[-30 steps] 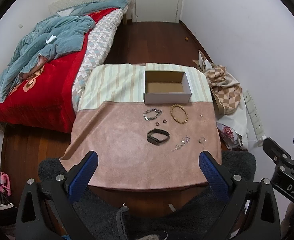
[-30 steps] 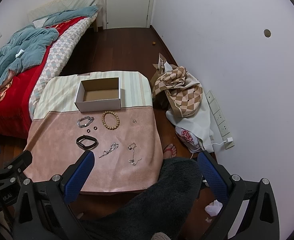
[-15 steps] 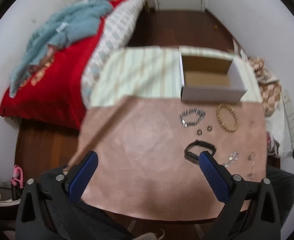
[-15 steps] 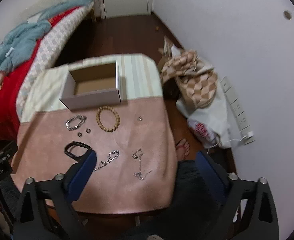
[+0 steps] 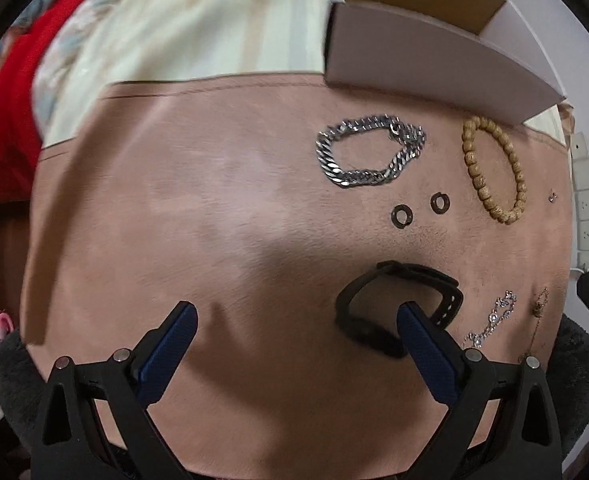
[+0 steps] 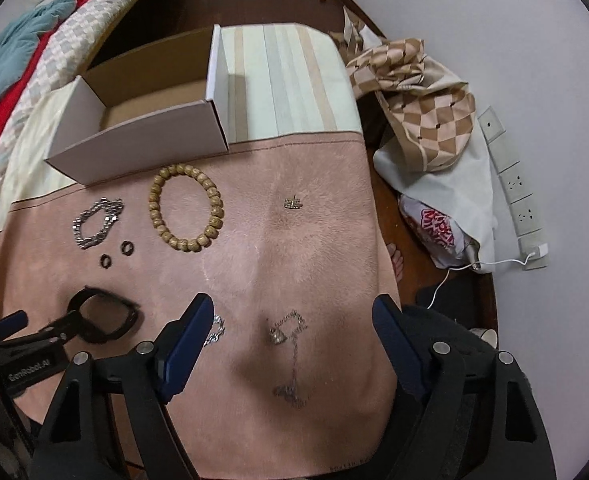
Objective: Organize jewelry
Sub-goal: 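Grasp the black watch band with the left gripper while the right gripper grasps the wooden bead bracelet, then carry the watch band and bead bracelet into the white box and release both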
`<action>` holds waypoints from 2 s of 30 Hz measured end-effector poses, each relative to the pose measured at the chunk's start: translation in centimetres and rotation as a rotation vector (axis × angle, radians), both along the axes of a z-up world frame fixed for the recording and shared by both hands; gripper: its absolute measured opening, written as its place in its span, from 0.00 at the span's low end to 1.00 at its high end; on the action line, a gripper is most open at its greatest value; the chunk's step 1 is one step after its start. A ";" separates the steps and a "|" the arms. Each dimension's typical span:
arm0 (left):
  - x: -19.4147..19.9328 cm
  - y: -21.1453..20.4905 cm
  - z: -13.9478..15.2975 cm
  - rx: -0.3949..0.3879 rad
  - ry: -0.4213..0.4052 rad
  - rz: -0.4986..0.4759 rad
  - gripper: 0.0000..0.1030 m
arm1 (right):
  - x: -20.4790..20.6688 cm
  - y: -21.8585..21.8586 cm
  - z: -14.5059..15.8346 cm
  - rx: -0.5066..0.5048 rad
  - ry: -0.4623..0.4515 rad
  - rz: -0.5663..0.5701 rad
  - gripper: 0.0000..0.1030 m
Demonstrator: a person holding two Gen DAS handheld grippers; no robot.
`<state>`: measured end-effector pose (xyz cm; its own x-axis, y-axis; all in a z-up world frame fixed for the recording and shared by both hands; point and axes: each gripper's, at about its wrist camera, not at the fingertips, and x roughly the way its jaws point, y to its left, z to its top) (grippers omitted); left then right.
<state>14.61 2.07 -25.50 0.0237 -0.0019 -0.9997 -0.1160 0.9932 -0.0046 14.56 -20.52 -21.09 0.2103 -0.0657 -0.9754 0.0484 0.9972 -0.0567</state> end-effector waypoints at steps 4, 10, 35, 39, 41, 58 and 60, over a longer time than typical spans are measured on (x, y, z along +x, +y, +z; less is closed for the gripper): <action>0.0 -0.6 -0.4 -0.003 -0.020 -0.028 0.68 | 1.0 0.0 -1.1 0.007 0.015 0.005 0.80; -0.3 -0.6 1.1 0.032 -0.138 -0.092 0.12 | 3.2 0.7 -2.2 0.043 0.003 0.029 0.75; 0.0 2.1 2.0 0.087 -0.252 -0.053 0.04 | 3.6 6.2 -5.4 0.017 0.020 0.157 0.09; -0.4 1.8 3.3 0.068 -0.276 -0.061 0.02 | 2.8 5.7 -4.7 0.055 0.006 0.138 0.09; -0.5 1.6 4.3 0.058 -0.292 -0.064 0.02 | 2.5 5.5 -3.6 0.077 -0.023 0.130 0.09; 4.7 1.0 15.7 -0.085 -0.461 -0.093 0.02 | 6.4 5.3 11.8 0.235 -0.294 0.189 0.08; 6.1 0.9 15.7 -0.091 -0.463 -0.100 0.02 | 7.7 5.5 12.9 0.239 -0.314 0.198 0.08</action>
<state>20.74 2.99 -9.76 0.4614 -0.1142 -0.8798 0.0147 0.9925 -0.1211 22.23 -14.98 -8.20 0.4847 0.2257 -0.8451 -0.1672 0.9722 0.1638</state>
